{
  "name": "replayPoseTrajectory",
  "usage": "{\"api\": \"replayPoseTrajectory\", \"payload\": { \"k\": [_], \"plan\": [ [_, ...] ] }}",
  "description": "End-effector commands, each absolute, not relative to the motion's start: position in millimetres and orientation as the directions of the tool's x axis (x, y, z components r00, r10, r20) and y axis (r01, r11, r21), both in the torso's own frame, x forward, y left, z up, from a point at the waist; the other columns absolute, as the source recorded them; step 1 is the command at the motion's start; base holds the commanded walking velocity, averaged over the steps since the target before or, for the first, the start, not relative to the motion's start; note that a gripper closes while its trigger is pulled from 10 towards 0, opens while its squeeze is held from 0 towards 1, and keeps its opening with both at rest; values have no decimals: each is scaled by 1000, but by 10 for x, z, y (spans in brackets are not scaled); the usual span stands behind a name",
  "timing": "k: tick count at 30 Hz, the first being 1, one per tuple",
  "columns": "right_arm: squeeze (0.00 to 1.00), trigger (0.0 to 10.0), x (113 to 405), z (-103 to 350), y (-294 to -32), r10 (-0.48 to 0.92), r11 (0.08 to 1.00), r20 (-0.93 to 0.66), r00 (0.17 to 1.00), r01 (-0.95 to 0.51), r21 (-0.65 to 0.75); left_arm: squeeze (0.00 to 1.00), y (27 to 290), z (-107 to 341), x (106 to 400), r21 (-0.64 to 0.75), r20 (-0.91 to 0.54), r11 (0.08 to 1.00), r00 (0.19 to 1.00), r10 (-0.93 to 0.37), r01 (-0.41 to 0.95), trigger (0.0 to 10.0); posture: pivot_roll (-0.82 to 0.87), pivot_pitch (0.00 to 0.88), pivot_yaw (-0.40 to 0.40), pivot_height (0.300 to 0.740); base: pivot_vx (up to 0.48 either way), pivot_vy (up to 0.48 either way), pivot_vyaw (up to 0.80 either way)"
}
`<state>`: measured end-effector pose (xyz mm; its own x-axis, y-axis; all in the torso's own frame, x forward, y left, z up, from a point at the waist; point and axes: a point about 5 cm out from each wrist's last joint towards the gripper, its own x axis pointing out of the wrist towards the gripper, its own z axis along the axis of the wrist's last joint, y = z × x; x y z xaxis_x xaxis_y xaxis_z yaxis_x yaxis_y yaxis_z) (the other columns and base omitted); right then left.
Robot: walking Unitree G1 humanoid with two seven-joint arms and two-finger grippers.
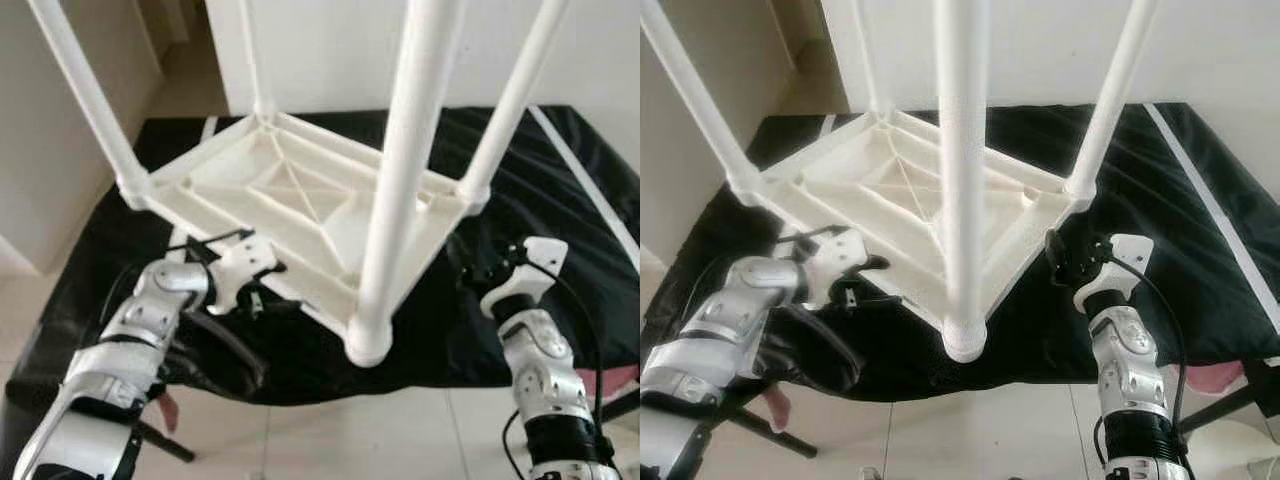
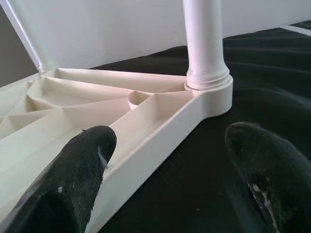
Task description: Building children table
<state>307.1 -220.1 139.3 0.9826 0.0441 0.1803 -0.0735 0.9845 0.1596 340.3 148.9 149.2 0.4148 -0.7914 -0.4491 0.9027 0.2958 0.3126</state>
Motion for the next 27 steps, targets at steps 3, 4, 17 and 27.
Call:
{"api": "replayPoseTrajectory", "payload": {
  "k": [3,4,17,27],
  "plan": [
    [0,10000,3077,1397,-2191,41,984,180,983,-71,163,0,1505,1360,3437,314,-507,324,446,-738,893,10000,-71,83,49,740,0,0,0],
    [0,10000,3078,1400,-2189,40,984,181,983,-70,163,0,1483,1340,3439,313,-515,323,445,-733,893,10000,-71,84,49,740,0,0,0],
    [0,10000,3086,1407,-2191,34,984,180,983,-64,164,0,1314,1195,3243,296,-617,49,231,-752,954,10000,-76,86,52,740,0,0,0],
    [0,10000,3077,1421,-2209,16,985,189,982,-48,167,0,1255,1327,3592,225,-524,442,490,-696,868,10000,-87,85,68,740,0,0,0]
  ]
}}
